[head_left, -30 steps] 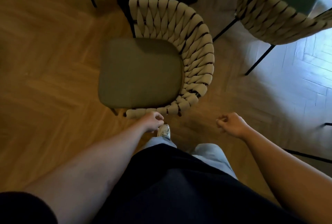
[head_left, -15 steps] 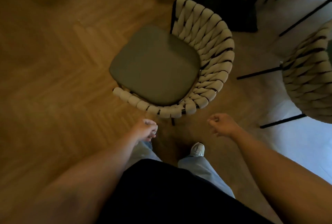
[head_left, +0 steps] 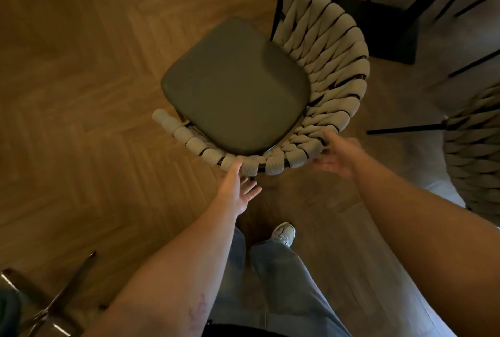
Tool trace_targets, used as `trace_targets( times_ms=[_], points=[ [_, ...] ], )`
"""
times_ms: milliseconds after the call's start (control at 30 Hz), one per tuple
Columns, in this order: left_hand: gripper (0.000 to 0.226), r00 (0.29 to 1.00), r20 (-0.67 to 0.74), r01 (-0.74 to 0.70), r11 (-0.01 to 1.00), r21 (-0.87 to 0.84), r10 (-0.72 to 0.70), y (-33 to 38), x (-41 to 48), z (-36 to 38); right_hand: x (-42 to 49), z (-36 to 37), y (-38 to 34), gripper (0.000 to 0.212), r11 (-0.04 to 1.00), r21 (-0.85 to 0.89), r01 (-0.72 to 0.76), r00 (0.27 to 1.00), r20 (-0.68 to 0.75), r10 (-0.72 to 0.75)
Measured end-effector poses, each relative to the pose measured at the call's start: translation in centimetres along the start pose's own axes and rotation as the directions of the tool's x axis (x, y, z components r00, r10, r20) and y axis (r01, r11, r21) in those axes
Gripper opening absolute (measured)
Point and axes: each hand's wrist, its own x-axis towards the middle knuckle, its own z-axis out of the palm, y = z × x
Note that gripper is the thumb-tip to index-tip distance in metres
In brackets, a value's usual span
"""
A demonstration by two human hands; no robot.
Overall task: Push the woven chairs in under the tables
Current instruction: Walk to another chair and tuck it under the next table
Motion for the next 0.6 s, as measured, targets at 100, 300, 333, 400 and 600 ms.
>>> trace_targets(
  times_ms=[100,300,333,400,600],
  points=[
    [0.064,1.000,0.026,-0.012,0.999,-0.039,0.013,0.4,1.6,0.8,2.2,0.8,-0.4,0.044,0.996,0.093,0.002,0.999,-0.038,0.002],
    [0.045,0.999,-0.026,-0.038,0.995,-0.094,0.036,0.0,3.7,2.0,4.9,1.4,-0.5,0.051,0.991,0.123,-0.059,0.996,-0.066,0.068],
    [0.042,0.999,-0.038,-0.040,0.994,-0.098,0.037,-0.1,3.9,2.1,5.1,1.5,-0.6,0.049,0.991,0.112,-0.066,0.995,-0.063,0.073],
    [0.040,0.998,-0.058,-0.039,0.995,-0.089,0.034,-0.1,4.2,2.2,5.3,1.5,-0.8,0.044,0.994,0.083,-0.070,0.996,-0.057,0.075],
    [0.034,0.995,-0.099,-0.033,0.997,-0.069,0.026,0.3,4.3,2.4,5.3,1.6,-0.6,0.024,0.997,0.080,-0.022,0.993,-0.115,0.031]
  ],
)
